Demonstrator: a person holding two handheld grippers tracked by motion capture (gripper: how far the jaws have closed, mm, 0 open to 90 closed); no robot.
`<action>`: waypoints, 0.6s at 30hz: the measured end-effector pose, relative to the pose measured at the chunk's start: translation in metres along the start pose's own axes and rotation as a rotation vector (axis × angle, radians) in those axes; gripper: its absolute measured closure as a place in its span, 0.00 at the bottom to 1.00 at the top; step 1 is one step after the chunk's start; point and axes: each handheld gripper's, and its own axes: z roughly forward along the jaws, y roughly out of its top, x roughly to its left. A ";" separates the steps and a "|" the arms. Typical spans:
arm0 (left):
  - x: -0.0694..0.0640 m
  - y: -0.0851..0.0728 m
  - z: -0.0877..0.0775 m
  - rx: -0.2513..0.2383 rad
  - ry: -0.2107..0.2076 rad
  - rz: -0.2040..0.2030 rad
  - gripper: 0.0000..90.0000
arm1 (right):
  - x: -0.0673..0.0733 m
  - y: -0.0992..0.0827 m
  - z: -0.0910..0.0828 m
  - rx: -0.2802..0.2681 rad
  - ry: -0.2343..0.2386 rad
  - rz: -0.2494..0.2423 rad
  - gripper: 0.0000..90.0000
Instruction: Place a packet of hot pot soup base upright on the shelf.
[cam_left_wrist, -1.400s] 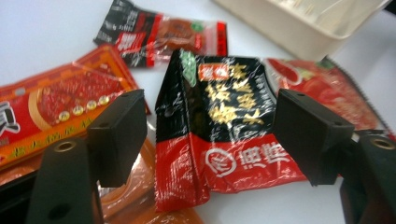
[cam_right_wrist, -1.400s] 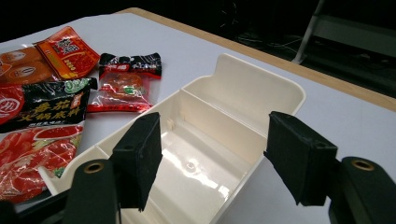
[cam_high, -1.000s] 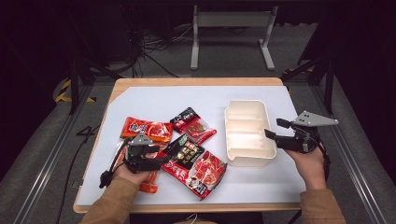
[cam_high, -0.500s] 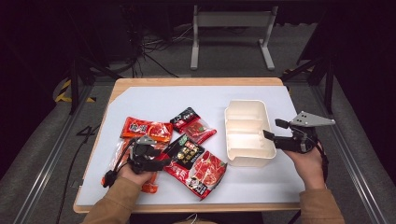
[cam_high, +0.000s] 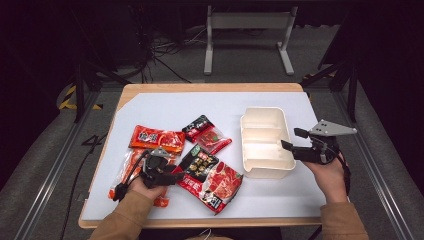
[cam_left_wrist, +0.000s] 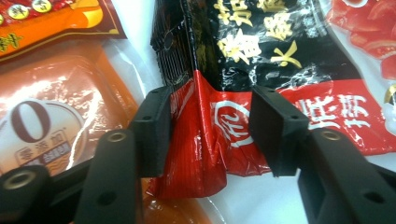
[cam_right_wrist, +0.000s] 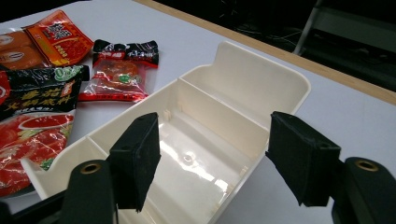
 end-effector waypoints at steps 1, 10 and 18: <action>0.001 0.000 0.000 0.006 -0.011 -0.004 0.60 | 0.000 0.000 0.000 0.001 0.001 -0.001 0.38; -0.002 0.001 0.003 0.018 0.004 -0.001 0.78 | 0.000 0.000 0.001 0.005 -0.003 -0.005 0.37; -0.007 0.002 0.001 -0.004 0.042 0.009 0.94 | 0.001 0.000 0.001 0.007 -0.006 -0.011 0.37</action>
